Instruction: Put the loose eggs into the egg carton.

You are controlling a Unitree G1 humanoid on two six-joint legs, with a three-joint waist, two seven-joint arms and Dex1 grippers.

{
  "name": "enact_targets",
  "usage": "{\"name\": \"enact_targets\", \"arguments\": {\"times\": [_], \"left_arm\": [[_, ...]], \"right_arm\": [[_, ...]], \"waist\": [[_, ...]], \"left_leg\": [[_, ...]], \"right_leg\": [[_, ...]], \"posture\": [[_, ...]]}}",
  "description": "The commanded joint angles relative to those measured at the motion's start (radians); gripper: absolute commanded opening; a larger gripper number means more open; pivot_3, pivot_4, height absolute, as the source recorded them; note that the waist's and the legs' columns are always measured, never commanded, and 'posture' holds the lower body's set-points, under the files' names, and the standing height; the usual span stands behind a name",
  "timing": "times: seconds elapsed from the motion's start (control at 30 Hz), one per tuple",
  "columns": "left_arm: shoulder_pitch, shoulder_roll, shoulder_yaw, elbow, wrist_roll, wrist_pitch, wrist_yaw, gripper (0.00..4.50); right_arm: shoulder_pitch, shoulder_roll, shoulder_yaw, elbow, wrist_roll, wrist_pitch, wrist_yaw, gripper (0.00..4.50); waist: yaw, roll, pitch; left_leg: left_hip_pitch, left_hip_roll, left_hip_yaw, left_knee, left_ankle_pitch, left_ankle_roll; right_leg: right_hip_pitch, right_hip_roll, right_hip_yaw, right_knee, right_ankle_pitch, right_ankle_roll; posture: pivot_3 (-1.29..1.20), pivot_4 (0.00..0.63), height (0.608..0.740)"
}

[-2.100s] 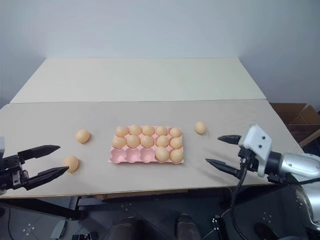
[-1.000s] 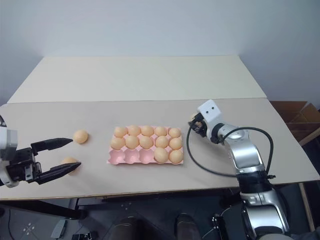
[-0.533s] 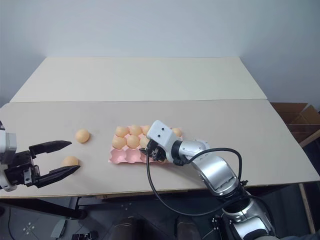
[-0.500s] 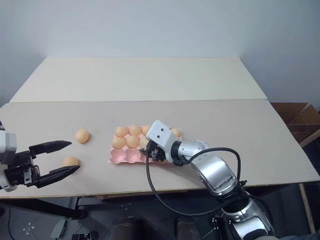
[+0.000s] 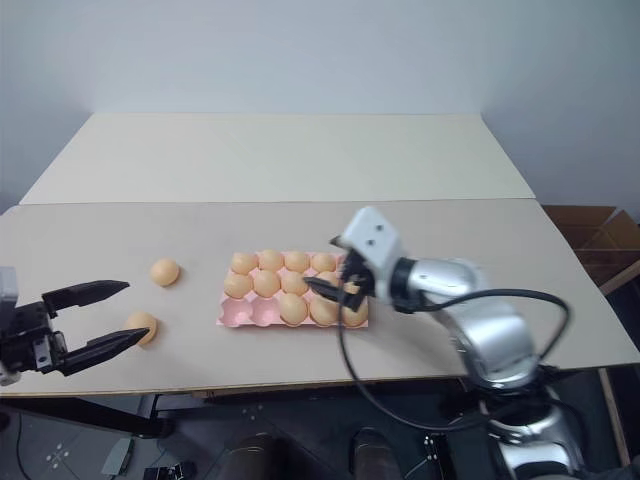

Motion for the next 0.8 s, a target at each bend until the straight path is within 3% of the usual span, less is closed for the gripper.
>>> {"name": "enact_targets", "arguments": {"times": [0.03,0.17,0.33,0.57,0.8], "left_arm": [[0.042,-0.012,0.076,0.010,-0.002,0.001,-0.013,4.50],[0.113,-0.046,0.099,0.014,0.023,-0.019,-0.017,4.50],[0.151,-0.071,0.093,-0.018,0.050,0.037,0.092,4.50],[0.068,-0.116,0.043,-0.190,0.015,0.375,0.535,4.50],[-0.112,-0.212,-0.160,-0.273,0.032,0.705,0.875,4.50]], "right_arm": [[0.102,-0.091,-0.166,-0.014,0.056,-0.143,0.126,4.46],[0.282,-0.159,-0.240,0.075,0.033,-0.359,0.262,4.46],[0.333,-0.162,-0.241,0.093,0.037,-0.403,0.242,4.46],[0.334,-0.169,-0.239,0.084,0.051,-0.417,0.232,4.46],[0.302,-0.171,-0.232,0.086,0.062,-0.409,0.222,4.46]], "waist": [[-0.001,0.000,0.000],[-0.005,0.000,0.000],[-0.008,-0.001,0.000],[0.003,-0.001,0.000],[0.006,-0.002,0.000]], "left_leg": [[0.000,0.000,0.000,0.000,0.000,0.000],[0.001,0.000,0.000,-0.001,0.000,0.000],[0.004,0.000,0.001,0.000,0.000,0.000],[0.005,0.000,-0.003,0.000,0.001,0.001],[0.004,-0.001,-0.006,0.000,0.001,0.001]], "right_leg": [[0.000,0.000,0.000,0.000,0.000,0.000],[0.001,0.001,0.000,0.000,-0.002,0.000],[0.001,0.001,0.003,0.002,-0.007,0.001],[0.003,0.000,0.003,0.002,-0.006,0.002],[0.003,0.000,0.003,0.001,0.002,0.002]], "posture": [[0.00,0.150,0.740],[0.00,0.150,0.740],[0.00,0.150,0.740],[0.00,0.150,0.740],[0.00,0.150,0.740]]}}
